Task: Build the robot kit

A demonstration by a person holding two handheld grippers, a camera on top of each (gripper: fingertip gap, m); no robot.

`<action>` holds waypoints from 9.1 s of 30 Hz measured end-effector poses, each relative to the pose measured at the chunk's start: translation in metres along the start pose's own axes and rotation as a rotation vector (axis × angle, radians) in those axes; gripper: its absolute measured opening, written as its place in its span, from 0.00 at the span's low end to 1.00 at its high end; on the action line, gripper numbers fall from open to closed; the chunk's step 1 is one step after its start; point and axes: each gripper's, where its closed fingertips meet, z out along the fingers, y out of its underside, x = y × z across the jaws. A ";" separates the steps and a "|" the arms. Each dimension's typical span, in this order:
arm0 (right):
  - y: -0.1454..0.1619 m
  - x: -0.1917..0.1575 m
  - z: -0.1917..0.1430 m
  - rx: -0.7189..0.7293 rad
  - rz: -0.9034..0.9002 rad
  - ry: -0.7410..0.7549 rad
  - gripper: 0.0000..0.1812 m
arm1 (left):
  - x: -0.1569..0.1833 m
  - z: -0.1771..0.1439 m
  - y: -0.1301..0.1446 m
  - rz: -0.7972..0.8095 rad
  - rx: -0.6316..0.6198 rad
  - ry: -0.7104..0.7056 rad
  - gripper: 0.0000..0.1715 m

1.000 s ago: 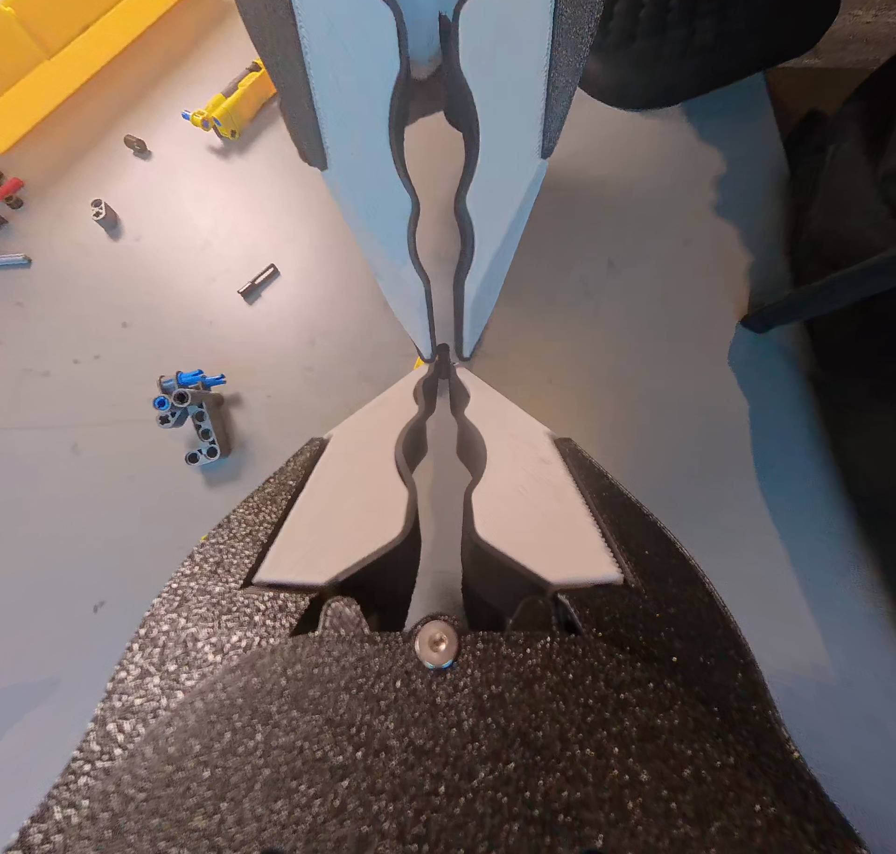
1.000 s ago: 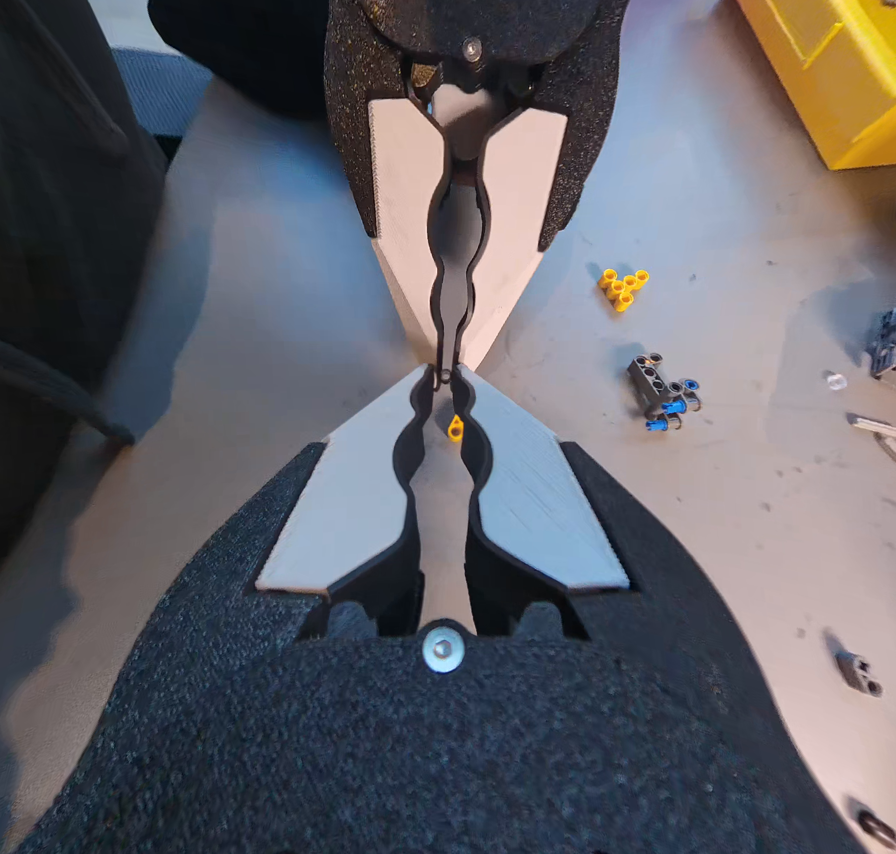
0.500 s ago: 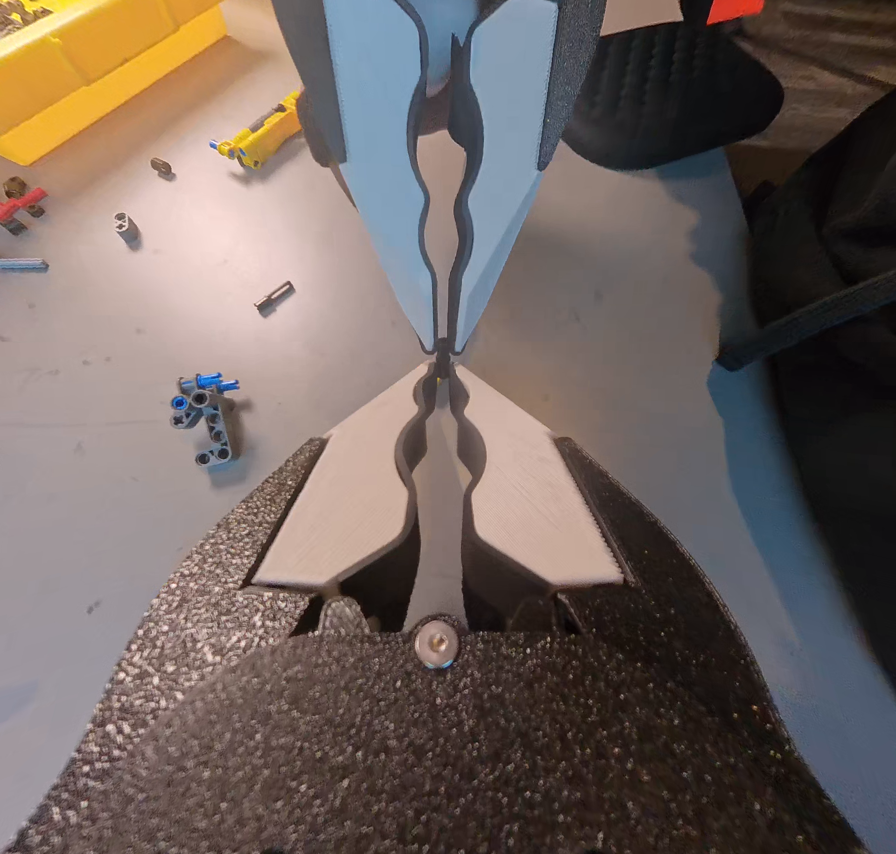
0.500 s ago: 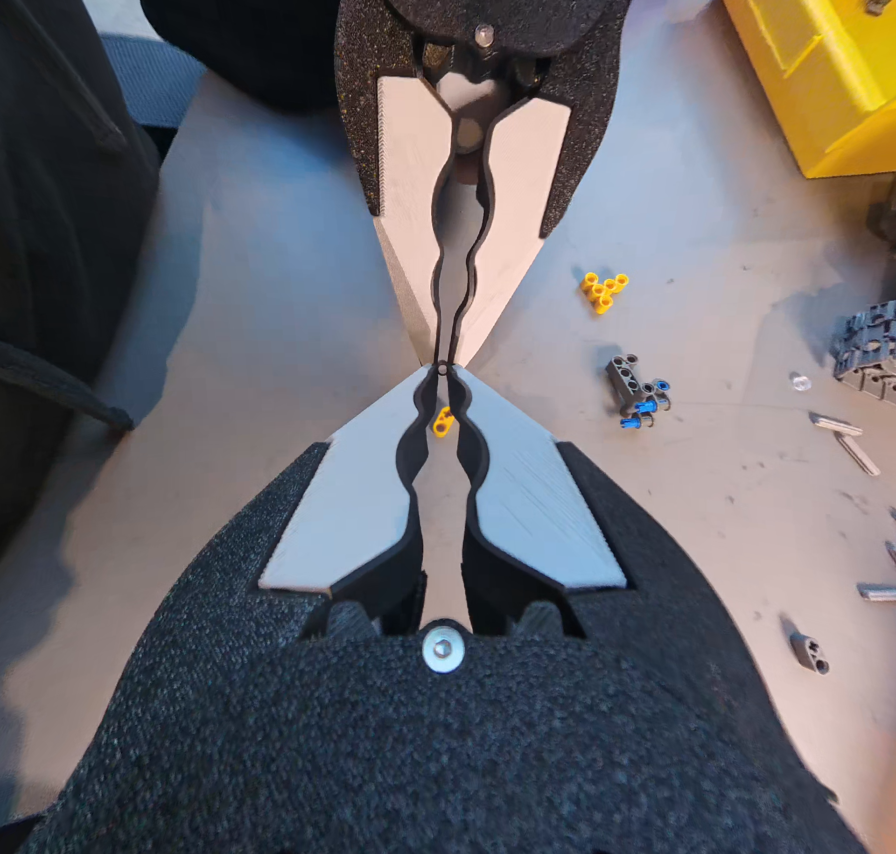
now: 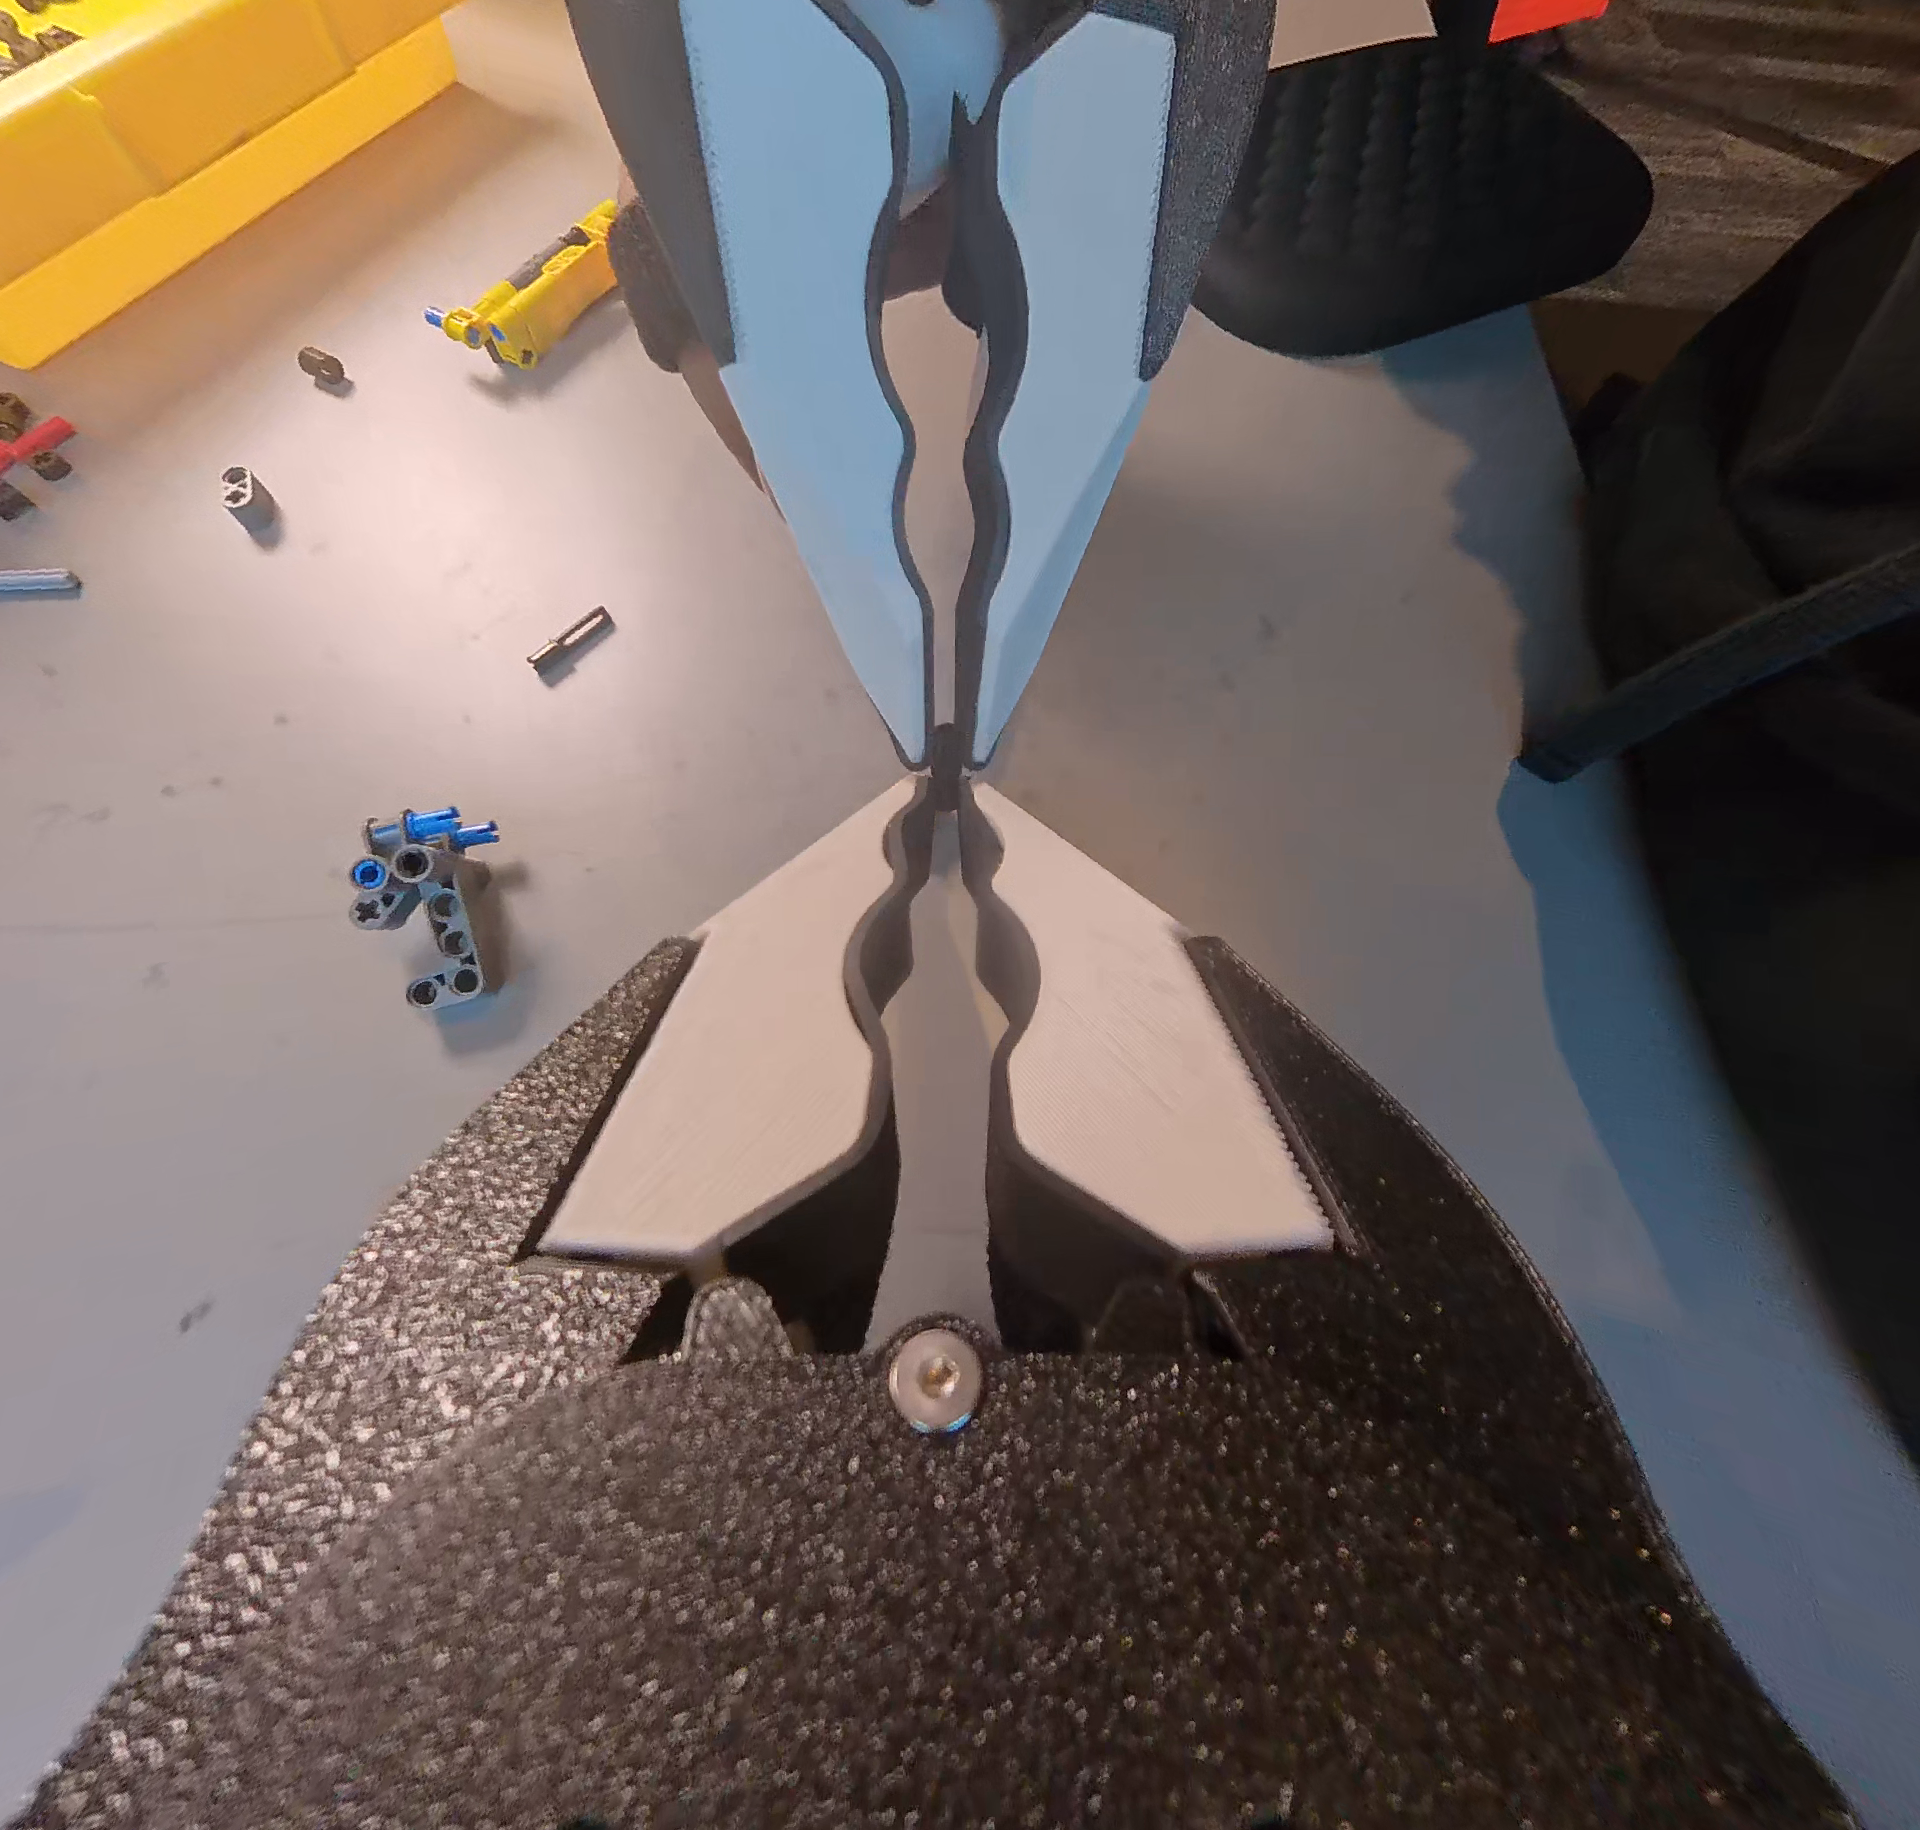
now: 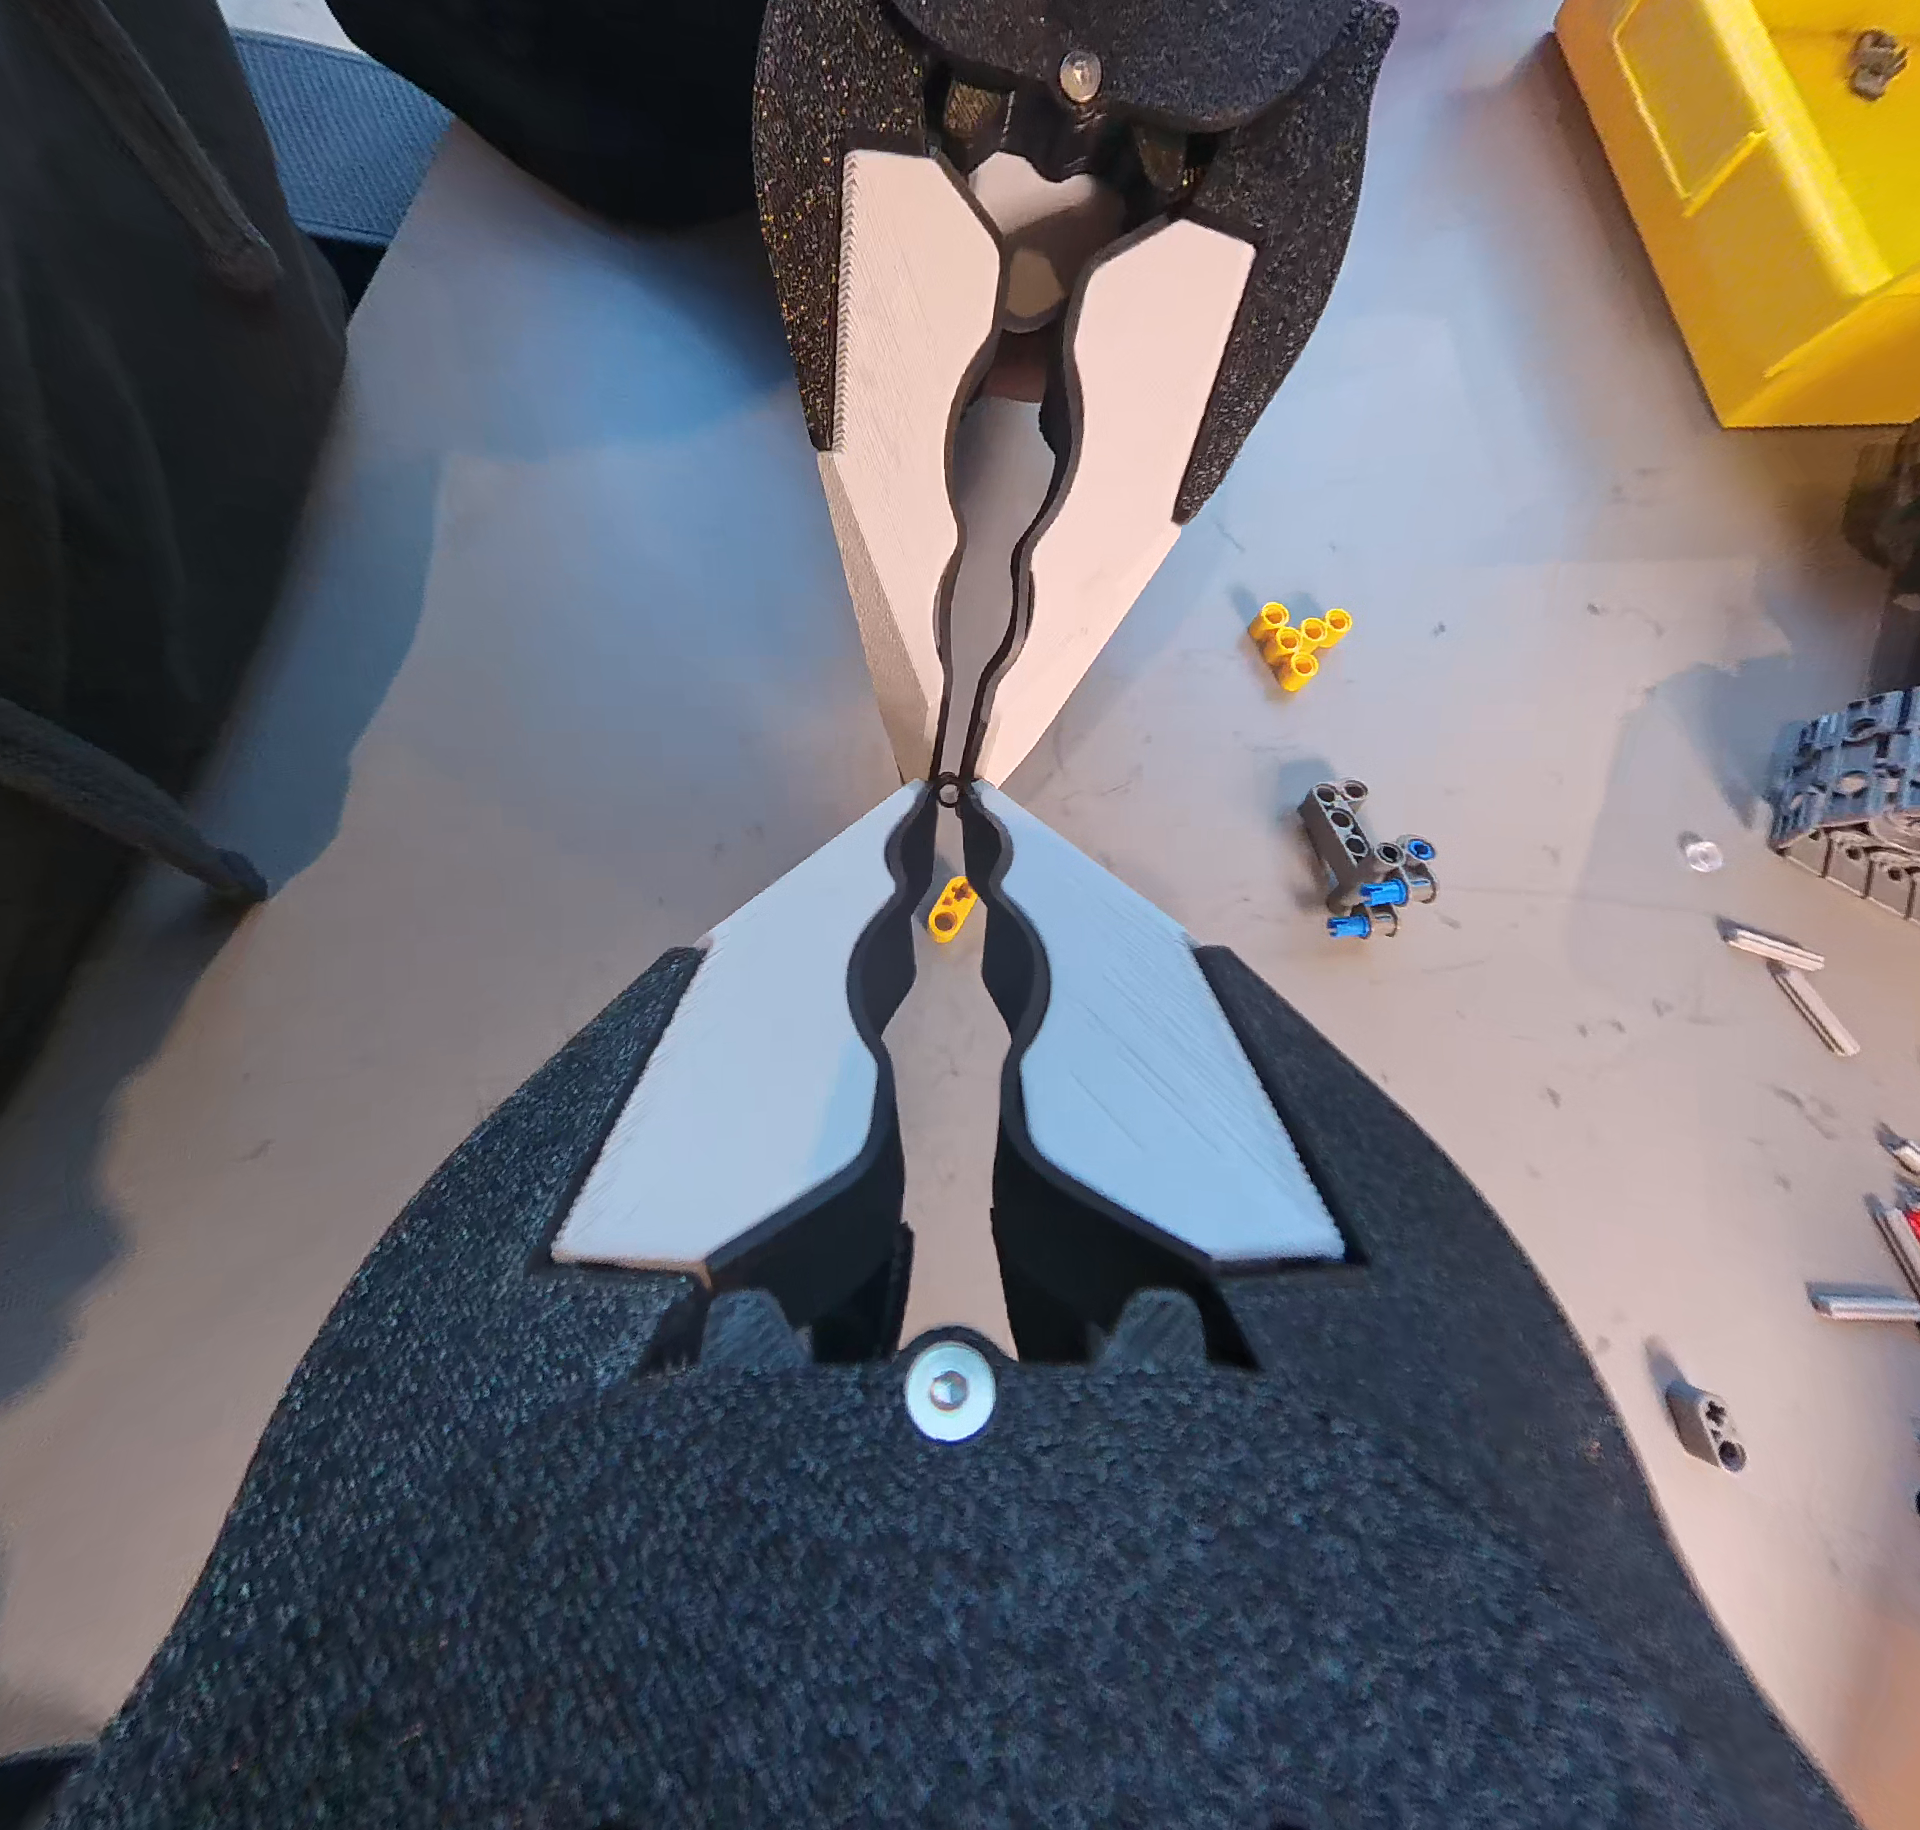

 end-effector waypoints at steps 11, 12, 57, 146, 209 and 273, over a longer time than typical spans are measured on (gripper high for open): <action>0.018 0.003 -0.001 -0.137 0.028 0.009 0.02 | -0.005 0.005 0.009 -0.002 -0.045 -0.018 0.07; 0.024 0.002 -0.001 -0.169 0.037 0.002 0.02 | -0.007 0.006 0.014 0.011 -0.069 -0.031 0.10; 0.037 0.000 0.008 -0.342 0.109 -0.012 0.01 | -0.009 0.028 0.025 -0.022 -0.157 -0.028 0.04; -0.042 0.021 -0.039 0.548 0.169 0.195 0.03 | -0.014 -0.045 -0.069 -0.103 0.521 0.034 0.02; -0.024 0.001 -0.016 0.402 0.107 0.088 0.02 | 0.005 -0.029 -0.047 0.095 0.354 0.042 0.02; -0.019 0.048 -0.028 0.372 0.122 0.445 0.02 | -0.036 -0.030 -0.063 -0.194 0.483 -0.146 0.06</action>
